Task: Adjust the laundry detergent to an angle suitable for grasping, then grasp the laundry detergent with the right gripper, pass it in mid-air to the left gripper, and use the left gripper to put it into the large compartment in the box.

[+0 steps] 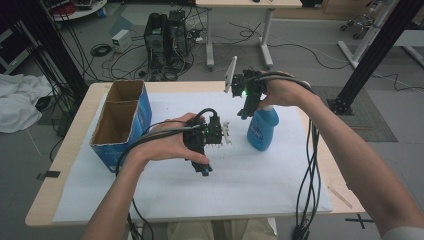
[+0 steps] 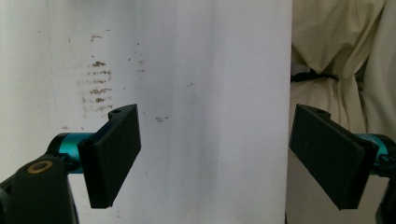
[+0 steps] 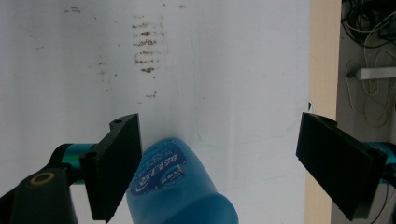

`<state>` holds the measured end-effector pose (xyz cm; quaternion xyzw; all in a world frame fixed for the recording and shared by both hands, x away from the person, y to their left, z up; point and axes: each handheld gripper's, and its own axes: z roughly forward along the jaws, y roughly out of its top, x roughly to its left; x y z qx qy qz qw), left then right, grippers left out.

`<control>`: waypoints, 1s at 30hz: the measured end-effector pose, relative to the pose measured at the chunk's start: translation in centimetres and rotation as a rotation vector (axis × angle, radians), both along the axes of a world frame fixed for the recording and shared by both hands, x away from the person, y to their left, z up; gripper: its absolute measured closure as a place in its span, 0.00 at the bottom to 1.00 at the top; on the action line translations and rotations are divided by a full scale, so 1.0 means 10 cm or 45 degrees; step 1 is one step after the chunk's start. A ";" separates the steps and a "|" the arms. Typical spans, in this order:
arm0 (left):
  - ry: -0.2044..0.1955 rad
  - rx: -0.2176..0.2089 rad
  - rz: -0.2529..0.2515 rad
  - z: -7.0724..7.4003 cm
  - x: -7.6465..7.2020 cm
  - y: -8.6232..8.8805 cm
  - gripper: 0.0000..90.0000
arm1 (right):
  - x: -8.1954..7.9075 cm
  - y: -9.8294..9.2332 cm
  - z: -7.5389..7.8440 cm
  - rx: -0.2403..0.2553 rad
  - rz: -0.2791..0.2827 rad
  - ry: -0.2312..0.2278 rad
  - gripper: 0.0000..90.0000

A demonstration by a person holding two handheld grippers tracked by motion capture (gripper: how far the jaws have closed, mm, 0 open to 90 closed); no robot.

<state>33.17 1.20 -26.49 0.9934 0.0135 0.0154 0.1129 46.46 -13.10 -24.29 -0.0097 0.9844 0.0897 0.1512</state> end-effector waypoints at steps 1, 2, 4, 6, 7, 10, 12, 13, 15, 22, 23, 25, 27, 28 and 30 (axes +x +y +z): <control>0.000 0.000 0.000 0.00 0.00 0.00 0.19 | 0.00 0.00 0.00 0.000 0.000 0.000 0.15; 0.000 0.003 -0.004 0.01 0.02 -0.03 0.19 | 0.00 0.00 0.00 0.000 0.000 0.000 0.15; 0.000 0.003 -0.004 0.01 0.02 -0.03 0.19 | 0.00 -0.03 0.02 0.006 -0.007 -0.001 0.15; 0.000 0.003 -0.004 0.01 0.02 -0.03 0.19 | 0.00 -0.03 0.02 0.006 -0.007 -0.001 0.15; 0.000 0.003 -0.004 0.01 0.02 -0.03 0.19 | 0.00 -0.03 0.02 0.006 -0.007 -0.001 0.15; 0.000 0.003 -0.004 0.01 0.02 -0.03 0.19 | 0.00 -0.03 0.02 0.006 -0.007 -0.001 0.15; -0.001 0.005 -0.004 0.00 0.00 0.00 0.19 | 0.00 -0.03 0.02 0.006 -0.007 -0.001 0.15; -0.001 0.005 -0.004 0.00 0.00 0.00 0.19 | 0.00 0.00 0.00 -0.001 -0.004 0.000 0.15; -0.001 0.005 -0.004 0.00 0.00 0.00 0.19 | 0.00 0.00 0.00 -0.001 -0.004 0.000 0.15; -0.001 0.005 -0.002 0.00 0.00 0.00 0.18 | 0.00 0.01 0.00 -0.001 -0.004 0.000 0.15; -0.001 0.005 -0.002 0.00 0.00 0.00 0.18 | 0.00 0.01 0.00 -0.001 -0.004 0.000 0.15; -0.001 0.005 -0.002 0.00 0.00 0.00 0.18 | 0.00 0.01 0.00 -0.001 -0.004 0.000 0.15; -0.002 0.001 -0.002 0.00 -0.01 0.01 0.18 | 0.00 0.01 0.00 -0.001 -0.004 0.000 0.15; -0.002 0.001 -0.002 0.00 -0.01 0.01 0.19 | 0.00 0.02 -0.01 -0.003 -0.002 0.001 0.15; -0.002 0.001 -0.002 0.00 -0.01 0.01 0.19 | 0.00 0.02 -0.01 -0.003 -0.002 0.001 0.15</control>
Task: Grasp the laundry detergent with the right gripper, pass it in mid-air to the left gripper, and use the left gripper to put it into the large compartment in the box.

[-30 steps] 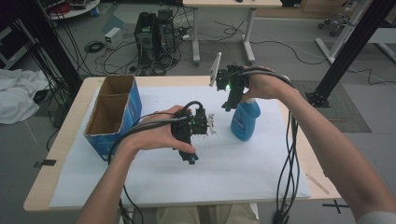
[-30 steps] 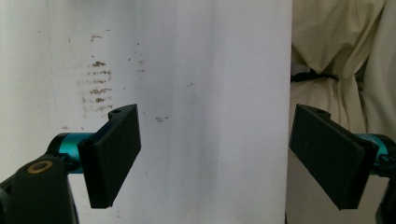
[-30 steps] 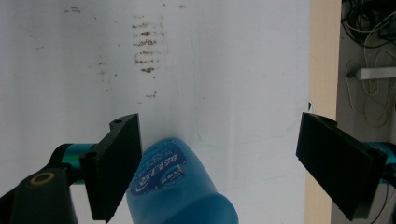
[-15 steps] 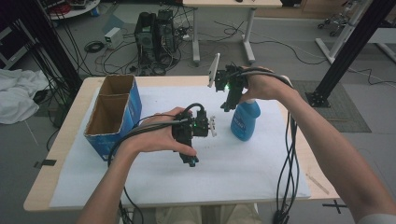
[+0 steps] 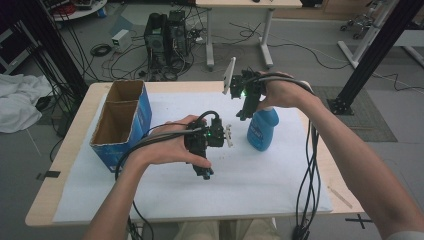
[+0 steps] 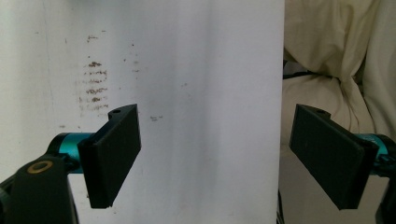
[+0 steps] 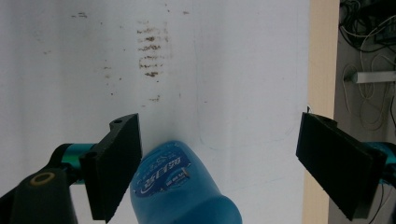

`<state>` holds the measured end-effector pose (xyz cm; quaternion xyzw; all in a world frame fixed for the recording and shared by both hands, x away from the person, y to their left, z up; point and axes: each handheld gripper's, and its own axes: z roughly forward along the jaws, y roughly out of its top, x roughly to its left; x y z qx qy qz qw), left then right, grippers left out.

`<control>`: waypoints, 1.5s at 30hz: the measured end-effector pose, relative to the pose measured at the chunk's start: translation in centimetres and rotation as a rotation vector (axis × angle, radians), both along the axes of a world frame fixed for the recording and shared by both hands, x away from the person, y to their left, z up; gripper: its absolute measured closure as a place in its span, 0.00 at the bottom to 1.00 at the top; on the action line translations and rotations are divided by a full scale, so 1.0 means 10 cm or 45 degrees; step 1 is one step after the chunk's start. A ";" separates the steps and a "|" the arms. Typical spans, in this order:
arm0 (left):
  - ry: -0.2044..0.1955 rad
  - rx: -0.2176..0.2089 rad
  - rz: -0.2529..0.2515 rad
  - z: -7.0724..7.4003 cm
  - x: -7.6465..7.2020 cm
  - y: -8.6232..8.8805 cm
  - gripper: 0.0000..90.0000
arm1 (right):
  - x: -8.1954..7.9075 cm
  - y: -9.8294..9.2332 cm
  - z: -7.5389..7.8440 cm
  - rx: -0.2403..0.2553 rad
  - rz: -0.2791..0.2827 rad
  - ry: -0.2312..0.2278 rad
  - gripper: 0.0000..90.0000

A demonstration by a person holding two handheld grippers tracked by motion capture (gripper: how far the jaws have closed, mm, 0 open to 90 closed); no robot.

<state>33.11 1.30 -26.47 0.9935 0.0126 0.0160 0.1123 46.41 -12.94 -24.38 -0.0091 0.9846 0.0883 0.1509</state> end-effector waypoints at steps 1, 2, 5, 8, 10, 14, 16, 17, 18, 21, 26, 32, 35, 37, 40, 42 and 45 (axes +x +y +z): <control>0.005 0.001 -0.008 -0.01 0.04 -0.06 0.19 | 0.00 0.00 0.00 0.000 0.000 0.000 0.15; 0.005 0.001 -0.008 -0.01 0.04 -0.06 0.19 | 0.01 -0.07 0.01 -0.006 -0.013 -0.013 0.15; 0.005 0.001 -0.008 -0.01 0.04 -0.06 0.19 | 0.01 -0.07 0.01 -0.006 -0.013 -0.013 0.15; -0.002 0.001 -0.001 0.00 0.00 0.00 0.19 | 0.00 -0.02 0.01 0.006 -0.004 -0.001 0.15; 0.003 -0.002 -0.001 0.00 0.02 -0.03 0.19 | -0.01 0.02 0.01 0.004 0.004 0.000 0.15; -0.001 0.000 0.001 0.00 0.00 0.00 0.19 | -0.19 -0.03 0.17 0.030 0.003 -0.025 0.15; -0.015 0.002 0.003 0.08 -0.13 -0.02 0.19 | -0.20 -0.05 0.19 0.027 0.000 -0.025 0.15; 0.002 0.002 -0.002 0.00 0.01 -0.01 0.19 | -0.20 -0.04 0.18 0.030 0.002 -0.024 0.15; -0.016 0.000 0.001 0.07 -0.12 -0.02 0.19 | 0.00 -0.01 0.01 0.003 0.002 -0.001 0.15; -0.014 0.002 0.003 0.08 -0.13 -0.02 0.19 | -0.20 -0.09 0.21 0.037 -0.023 -0.029 0.15; -0.012 -0.003 0.004 0.06 -0.12 -0.02 0.19 | -0.21 -0.07 0.20 0.029 -0.003 -0.027 0.15; -0.011 -0.007 0.010 0.05 -0.14 -0.01 0.19 | -0.21 -0.10 0.22 0.030 -0.041 -0.033 0.15; -0.012 -0.006 0.011 0.05 -0.14 -0.01 0.19 | -0.21 -0.08 0.20 0.034 -0.010 -0.027 0.15; -0.014 -0.008 0.011 0.05 -0.16 0.01 0.19 | -0.20 -0.07 0.25 0.030 -0.130 -0.041 0.15; -0.012 -0.009 0.015 0.05 -0.17 0.02 0.18 | -0.20 -0.07 0.26 0.025 -0.149 -0.044 0.15; -0.013 -0.010 0.016 0.05 -0.17 0.02 0.19 | -0.20 -0.08 0.27 0.032 -0.173 -0.045 0.15; -0.014 -0.010 0.013 0.05 -0.17 0.02 0.19 | -0.21 -0.09 0.27 0.031 -0.180 -0.043 0.15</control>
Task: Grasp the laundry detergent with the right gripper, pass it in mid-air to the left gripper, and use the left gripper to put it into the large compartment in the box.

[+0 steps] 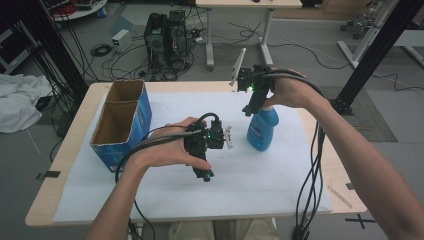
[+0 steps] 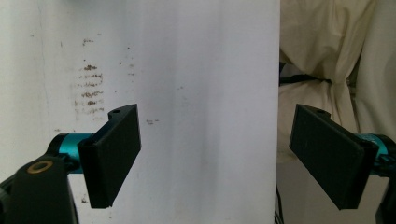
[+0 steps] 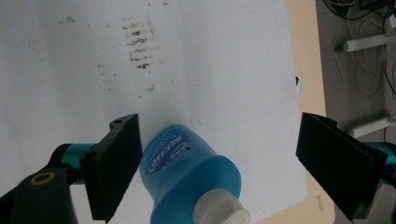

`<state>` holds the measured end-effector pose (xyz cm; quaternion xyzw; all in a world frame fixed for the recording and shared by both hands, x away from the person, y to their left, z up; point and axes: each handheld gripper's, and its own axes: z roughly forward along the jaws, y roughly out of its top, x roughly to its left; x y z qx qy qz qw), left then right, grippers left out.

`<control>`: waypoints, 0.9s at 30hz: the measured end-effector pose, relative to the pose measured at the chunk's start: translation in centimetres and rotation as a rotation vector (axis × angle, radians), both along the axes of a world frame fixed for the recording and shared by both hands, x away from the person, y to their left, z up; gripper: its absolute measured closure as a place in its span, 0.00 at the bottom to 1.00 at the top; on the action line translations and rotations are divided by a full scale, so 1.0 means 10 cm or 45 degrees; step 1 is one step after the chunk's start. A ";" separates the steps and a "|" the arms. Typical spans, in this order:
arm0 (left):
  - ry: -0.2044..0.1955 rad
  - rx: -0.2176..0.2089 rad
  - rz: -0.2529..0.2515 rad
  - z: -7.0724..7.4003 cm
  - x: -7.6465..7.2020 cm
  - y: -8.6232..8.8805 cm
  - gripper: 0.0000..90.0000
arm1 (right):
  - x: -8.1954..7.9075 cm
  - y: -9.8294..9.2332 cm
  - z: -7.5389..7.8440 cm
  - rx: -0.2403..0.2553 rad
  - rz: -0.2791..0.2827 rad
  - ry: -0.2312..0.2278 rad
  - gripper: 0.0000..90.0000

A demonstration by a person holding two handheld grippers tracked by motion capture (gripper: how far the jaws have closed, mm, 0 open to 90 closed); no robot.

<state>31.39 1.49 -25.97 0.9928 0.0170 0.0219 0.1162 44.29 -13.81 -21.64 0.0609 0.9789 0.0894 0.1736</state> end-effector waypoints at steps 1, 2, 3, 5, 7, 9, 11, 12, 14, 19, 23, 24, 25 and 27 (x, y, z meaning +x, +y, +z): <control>0.002 0.002 0.002 0.00 0.00 0.00 0.19 | 0.00 0.00 0.00 0.002 0.002 -0.002 0.15; 0.001 -0.001 -0.005 0.00 0.00 -0.01 0.19 | 0.01 0.00 -0.01 0.000 0.008 -0.003 0.15; 0.001 -0.001 0.003 0.00 0.00 0.00 0.19 | -0.02 -0.02 0.03 0.019 -0.009 0.003 0.15; 0.002 0.002 -0.006 0.00 0.00 -0.01 0.18 | 0.00 0.00 0.00 -0.002 0.003 -0.001 0.15; 0.001 -0.005 -0.008 -0.01 -0.01 -0.02 0.19 | -0.03 -0.03 0.04 0.029 -0.022 0.009 0.15; 0.003 -0.003 -0.010 -0.01 -0.01 -0.03 0.19 | -0.03 -0.04 0.05 0.034 -0.027 0.005 0.15; -0.001 0.001 0.001 0.00 0.01 0.00 0.19 | -0.03 -0.03 0.04 0.028 -0.014 0.008 0.15; 0.002 0.002 -0.006 0.00 0.00 -0.01 0.19 | 0.02 0.01 -0.02 -0.004 0.027 0.000 0.15; 0.003 0.001 -0.016 -0.02 -0.01 -0.04 0.19 | 0.21 0.07 -0.27 -0.054 0.182 0.024 0.15; 0.006 -0.002 -0.014 -0.03 -0.01 -0.04 0.19 | -0.04 -0.09 0.09 0.064 -0.064 0.012 0.15; 0.007 0.001 -0.018 -0.03 -0.02 -0.06 0.19 | -0.05 -0.11 0.10 0.059 -0.069 0.015 0.15; 0.009 -0.004 -0.019 -0.04 -0.02 -0.06 0.19 | -0.07 -0.18 0.09 0.067 -0.093 0.025 0.15; 0.003 -0.004 -0.009 -0.02 -0.01 -0.04 0.19 | -0.07 -0.20 0.11 0.073 -0.103 0.023 0.15; 0.012 -0.001 -0.017 -0.05 -0.02 -0.06 0.19 | -0.07 -0.17 0.09 0.064 -0.091 0.023 0.15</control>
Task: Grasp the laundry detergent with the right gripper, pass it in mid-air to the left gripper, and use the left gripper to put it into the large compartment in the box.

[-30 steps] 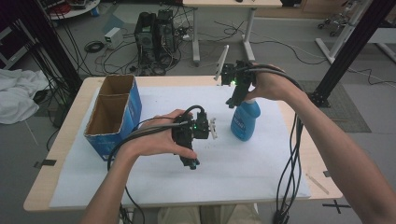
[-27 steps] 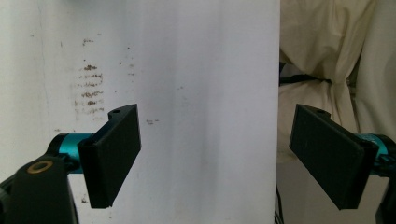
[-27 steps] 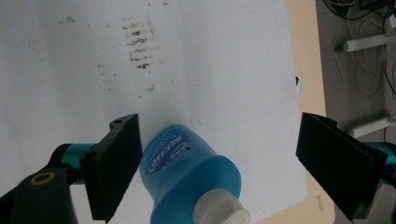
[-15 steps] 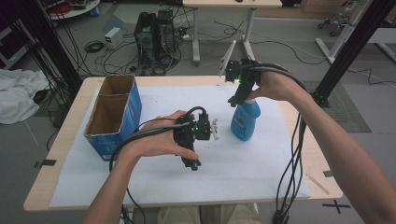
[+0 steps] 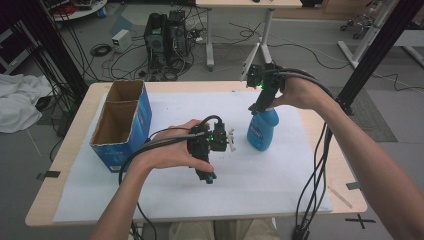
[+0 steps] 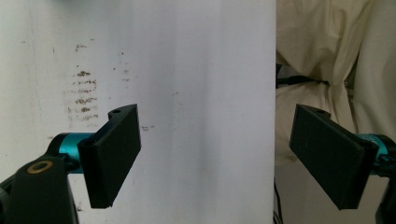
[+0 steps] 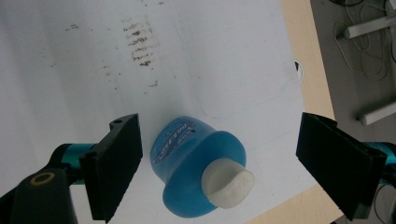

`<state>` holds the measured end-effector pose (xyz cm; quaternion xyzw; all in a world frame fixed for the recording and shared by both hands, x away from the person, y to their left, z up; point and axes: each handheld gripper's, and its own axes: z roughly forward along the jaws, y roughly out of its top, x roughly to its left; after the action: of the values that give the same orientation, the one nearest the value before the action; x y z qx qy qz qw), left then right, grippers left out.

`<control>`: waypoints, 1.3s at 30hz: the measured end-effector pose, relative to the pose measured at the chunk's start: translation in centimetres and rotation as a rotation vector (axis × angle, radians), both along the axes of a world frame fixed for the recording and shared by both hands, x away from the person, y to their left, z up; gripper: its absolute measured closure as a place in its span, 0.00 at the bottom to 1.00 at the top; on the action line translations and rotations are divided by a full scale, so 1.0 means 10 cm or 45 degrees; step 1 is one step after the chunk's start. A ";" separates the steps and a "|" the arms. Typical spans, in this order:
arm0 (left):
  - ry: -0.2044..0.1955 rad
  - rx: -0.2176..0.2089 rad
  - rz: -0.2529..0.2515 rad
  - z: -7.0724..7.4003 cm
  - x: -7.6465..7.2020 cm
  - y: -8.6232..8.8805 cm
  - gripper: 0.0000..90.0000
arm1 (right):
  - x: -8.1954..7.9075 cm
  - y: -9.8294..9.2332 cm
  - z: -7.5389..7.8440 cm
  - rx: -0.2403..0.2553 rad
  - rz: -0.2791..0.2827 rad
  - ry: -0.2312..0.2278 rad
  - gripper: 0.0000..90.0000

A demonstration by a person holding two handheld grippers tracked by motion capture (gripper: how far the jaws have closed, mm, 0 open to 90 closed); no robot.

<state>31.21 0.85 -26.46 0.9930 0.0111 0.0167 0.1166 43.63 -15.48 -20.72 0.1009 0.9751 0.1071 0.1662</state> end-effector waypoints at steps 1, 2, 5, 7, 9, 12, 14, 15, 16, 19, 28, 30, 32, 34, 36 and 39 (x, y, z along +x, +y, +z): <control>-0.005 -0.001 0.002 0.02 0.00 0.02 0.19 | -0.01 -0.06 0.02 0.015 -0.024 0.001 0.15; 0.000 0.001 0.001 0.00 0.00 0.00 0.19 | 0.01 0.05 0.00 -0.002 0.022 -0.008 0.15; 0.000 0.001 0.001 -0.01 0.00 0.00 0.19 | -0.01 -0.05 0.02 0.015 -0.026 0.002 0.15; 0.003 0.003 -0.002 -0.01 0.00 0.00 0.19 | 0.02 0.05 0.00 -0.003 0.021 -0.008 0.15; 0.000 0.002 -0.004 -0.01 0.00 0.00 0.19 | -0.02 -0.09 0.03 0.013 -0.043 0.010 0.15; 0.002 0.003 -0.002 -0.01 0.00 0.00 0.19 | 0.00 -0.05 0.02 0.014 -0.019 0.000 0.15; -0.001 -0.003 -0.002 0.01 0.00 0.00 0.19 | -0.02 -0.15 0.03 0.014 -0.049 0.024 0.15; 0.000 0.001 -0.003 -0.01 -0.01 -0.01 0.19 | -0.01 -0.04 0.02 0.009 -0.014 0.000 0.15; 0.003 0.004 -0.004 -0.01 -0.02 -0.01 0.19 | -0.02 -0.15 0.03 0.014 -0.051 0.020 0.15; 0.002 0.001 -0.002 -0.01 0.00 0.00 0.19 | -0.06 -0.21 0.03 0.003 -0.060 0.025 0.15; 0.002 0.004 -0.004 -0.01 -0.03 -0.01 0.19 | -0.05 -0.18 0.03 0.003 -0.056 0.024 0.15; 0.000 0.001 -0.010 -0.01 -0.03 -0.02 0.19 | -0.11 -0.29 0.02 -0.014 -0.061 0.030 0.15; 0.002 0.001 -0.005 -0.01 -0.02 -0.01 0.19 | -0.13 -0.34 0.02 -0.014 -0.075 0.030 0.15; 0.000 0.003 -0.009 -0.01 -0.03 -0.03 0.19 | -0.13 -0.36 0.02 -0.012 -0.090 0.031 0.15; 0.003 0.005 -0.013 -0.01 -0.03 -0.04 0.19 | -0.13 -0.38 0.01 -0.010 -0.099 0.032 0.15; 0.002 0.003 -0.012 -0.01 -0.04 -0.04 0.19 | -0.13 -0.41 0.01 -0.008 -0.107 0.037 0.15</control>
<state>30.86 0.41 -26.60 0.9932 0.0063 0.0154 0.1155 42.29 -19.60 -20.64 0.1427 0.9726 0.0956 0.1565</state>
